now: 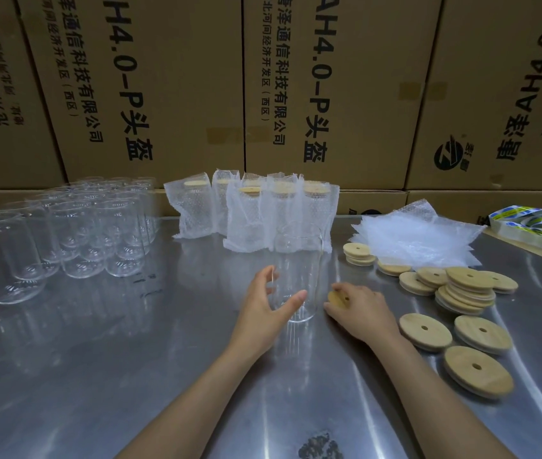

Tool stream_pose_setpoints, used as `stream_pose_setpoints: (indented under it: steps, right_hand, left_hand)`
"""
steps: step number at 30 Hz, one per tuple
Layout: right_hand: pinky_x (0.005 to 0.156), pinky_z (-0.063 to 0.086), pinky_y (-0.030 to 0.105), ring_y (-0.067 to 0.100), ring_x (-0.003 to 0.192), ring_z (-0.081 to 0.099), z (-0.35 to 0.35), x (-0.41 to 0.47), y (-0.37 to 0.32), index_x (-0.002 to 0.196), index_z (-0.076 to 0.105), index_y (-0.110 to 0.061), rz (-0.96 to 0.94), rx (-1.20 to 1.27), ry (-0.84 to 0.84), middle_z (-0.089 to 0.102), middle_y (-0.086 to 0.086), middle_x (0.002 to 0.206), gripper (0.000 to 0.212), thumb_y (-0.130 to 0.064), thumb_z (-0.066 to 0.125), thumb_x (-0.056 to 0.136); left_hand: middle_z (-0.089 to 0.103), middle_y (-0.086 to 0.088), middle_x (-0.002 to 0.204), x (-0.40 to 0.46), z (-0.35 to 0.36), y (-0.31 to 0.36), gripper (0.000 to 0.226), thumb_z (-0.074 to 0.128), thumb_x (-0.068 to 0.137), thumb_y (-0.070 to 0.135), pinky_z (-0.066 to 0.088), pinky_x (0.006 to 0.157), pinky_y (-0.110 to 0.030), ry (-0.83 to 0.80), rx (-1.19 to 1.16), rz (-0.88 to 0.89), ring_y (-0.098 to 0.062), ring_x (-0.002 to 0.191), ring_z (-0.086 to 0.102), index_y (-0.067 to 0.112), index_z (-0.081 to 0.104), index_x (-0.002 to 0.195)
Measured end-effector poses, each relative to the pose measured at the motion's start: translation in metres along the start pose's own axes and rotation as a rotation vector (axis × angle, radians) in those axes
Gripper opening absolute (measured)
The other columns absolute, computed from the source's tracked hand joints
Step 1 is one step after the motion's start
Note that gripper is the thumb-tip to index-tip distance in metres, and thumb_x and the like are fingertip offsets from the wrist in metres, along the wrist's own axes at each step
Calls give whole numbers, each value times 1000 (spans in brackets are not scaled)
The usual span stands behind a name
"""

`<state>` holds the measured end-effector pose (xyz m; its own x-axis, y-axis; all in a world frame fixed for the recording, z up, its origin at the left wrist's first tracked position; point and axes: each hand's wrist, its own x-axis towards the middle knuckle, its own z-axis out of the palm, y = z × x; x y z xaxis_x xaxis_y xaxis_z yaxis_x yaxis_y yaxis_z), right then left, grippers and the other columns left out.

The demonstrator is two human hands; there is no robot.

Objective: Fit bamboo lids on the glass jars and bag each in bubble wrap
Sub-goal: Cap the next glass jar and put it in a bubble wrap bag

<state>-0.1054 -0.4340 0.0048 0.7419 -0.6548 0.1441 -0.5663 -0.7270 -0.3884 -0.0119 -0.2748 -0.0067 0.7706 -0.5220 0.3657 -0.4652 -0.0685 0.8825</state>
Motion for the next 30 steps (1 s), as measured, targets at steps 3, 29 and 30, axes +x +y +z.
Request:
stream_pose_setpoints:
  steps: [3, 29, 30]
  right_hand:
    - [94, 43, 36, 26, 123, 49, -3, 1, -2, 133, 54, -32, -39, 101, 113, 51, 4, 138, 43, -42, 57, 91]
    - [90, 38, 24, 13, 116, 45, -45, -2, -84, 109, 72, -23, -539, 331, 560, 62, -7, 111, 35, -48, 62, 87]
    - [91, 42, 28, 14, 114, 47, -45, -2, -83, 108, 72, -23, -547, 337, 563, 64, -7, 109, 34, -48, 63, 87]
  left_hand:
    - [45, 11, 135, 1, 0, -1, 74, 71, 80, 46, 40, 93, -23, 0, -3, -2, -6, 118, 48, 25, 35, 140]
    - [46, 14, 130, 1, -1, 3, 64, 76, 76, 47, 39, 77, -9, -19, -85, -1, 3, 110, 49, 37, 37, 125]
    - [46, 15, 130, 0, -1, 3, 65, 76, 75, 48, 39, 78, -9, -20, -83, -1, 4, 109, 49, 36, 38, 127]
